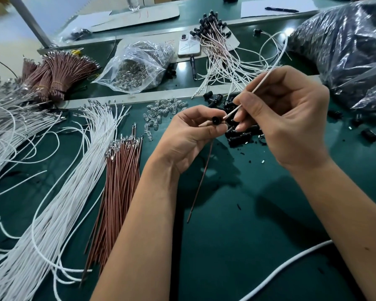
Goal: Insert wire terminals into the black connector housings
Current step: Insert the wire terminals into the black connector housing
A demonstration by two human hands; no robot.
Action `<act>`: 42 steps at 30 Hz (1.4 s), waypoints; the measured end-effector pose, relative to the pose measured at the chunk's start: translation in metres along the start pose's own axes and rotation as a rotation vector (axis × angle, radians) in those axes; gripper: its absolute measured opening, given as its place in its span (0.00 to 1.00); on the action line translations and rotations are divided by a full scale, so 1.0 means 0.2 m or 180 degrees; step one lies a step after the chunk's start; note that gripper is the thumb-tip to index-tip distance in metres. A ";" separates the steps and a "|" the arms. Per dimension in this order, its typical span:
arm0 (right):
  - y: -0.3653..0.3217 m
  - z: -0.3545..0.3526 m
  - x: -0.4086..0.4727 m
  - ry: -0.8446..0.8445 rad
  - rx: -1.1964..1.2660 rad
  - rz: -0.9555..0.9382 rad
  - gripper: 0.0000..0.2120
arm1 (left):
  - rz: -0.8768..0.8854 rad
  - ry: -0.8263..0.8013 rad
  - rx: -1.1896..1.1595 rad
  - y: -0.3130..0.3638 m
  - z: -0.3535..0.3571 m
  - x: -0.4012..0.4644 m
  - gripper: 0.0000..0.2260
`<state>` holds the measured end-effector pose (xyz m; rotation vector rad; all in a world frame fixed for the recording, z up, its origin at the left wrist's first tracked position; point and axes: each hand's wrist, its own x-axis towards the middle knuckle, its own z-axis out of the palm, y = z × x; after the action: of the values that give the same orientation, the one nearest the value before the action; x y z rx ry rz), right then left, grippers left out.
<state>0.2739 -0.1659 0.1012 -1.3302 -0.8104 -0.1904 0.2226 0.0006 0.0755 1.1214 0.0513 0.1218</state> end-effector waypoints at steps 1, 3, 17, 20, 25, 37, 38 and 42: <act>0.00 0.00 0.00 -0.0014 0.0007 -0.0013 0.06 | -0.0001 -0.0008 0.0012 0.00 0.00 0.00 0.13; 0.00 0.00 0.00 -0.0031 0.0011 -0.0043 0.06 | -0.0014 -0.0019 0.0010 0.00 0.00 0.00 0.12; 0.05 -0.02 0.00 -0.0301 -0.0351 -0.0200 0.06 | -0.0053 0.0095 0.0378 0.01 0.02 -0.01 0.12; 0.06 -0.01 -0.01 -0.0324 -0.0534 -0.0308 0.06 | -0.0041 0.0135 0.0541 0.00 0.02 -0.02 0.12; 0.07 -0.02 -0.01 -0.0387 -0.1009 -0.0530 0.06 | -0.0109 0.0324 0.0676 -0.01 0.02 -0.01 0.14; 0.09 -0.03 -0.01 -0.0450 -0.1274 -0.0630 0.05 | -0.0025 0.0353 0.0787 -0.01 0.02 -0.01 0.12; 0.09 -0.03 -0.01 -0.0468 -0.1248 -0.0622 0.05 | -0.0024 0.0361 0.0801 -0.01 0.02 -0.01 0.13; 0.11 -0.03 -0.01 -0.0495 -0.1116 -0.0414 0.05 | -0.0003 0.0251 0.0831 -0.01 0.01 -0.01 0.14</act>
<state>0.2870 -0.1657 0.0815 -1.6366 -1.0293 -0.3470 0.2210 -0.0020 0.0742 1.3770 0.1412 0.1617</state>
